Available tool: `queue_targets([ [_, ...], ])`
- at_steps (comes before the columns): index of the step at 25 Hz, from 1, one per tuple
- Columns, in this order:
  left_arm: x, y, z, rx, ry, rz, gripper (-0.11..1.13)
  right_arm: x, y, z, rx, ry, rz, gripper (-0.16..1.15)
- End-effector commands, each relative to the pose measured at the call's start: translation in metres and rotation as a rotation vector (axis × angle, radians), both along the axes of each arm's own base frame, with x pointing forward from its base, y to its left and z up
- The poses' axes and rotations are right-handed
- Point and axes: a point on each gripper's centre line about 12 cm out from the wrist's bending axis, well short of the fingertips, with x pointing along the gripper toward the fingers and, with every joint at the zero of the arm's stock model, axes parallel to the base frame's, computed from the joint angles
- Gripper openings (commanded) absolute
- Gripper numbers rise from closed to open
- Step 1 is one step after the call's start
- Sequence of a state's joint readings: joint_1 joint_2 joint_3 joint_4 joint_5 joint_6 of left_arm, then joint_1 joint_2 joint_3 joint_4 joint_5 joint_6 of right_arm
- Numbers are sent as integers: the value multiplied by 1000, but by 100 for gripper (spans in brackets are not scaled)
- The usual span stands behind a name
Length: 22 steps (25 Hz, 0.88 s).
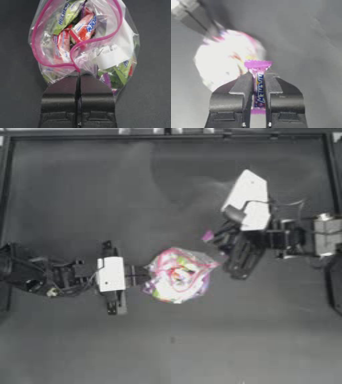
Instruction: Put candy in bag
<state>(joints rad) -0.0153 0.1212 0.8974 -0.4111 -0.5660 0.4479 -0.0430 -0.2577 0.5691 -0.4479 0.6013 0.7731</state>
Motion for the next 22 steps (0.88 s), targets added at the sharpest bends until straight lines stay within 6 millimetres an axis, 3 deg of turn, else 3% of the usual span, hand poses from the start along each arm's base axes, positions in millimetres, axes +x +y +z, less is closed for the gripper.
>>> queue_targets([
  [1,5,0,11,2,-37,-2,11,21,10,14,-6,-64,49,46],
  [9,5,0,12,1,-37,-3,11,46,18,8,-3,-80,89,46],
  [22,5,0,11,1,-34,-3,11,66,23,-25,22,-65,123,46],
])
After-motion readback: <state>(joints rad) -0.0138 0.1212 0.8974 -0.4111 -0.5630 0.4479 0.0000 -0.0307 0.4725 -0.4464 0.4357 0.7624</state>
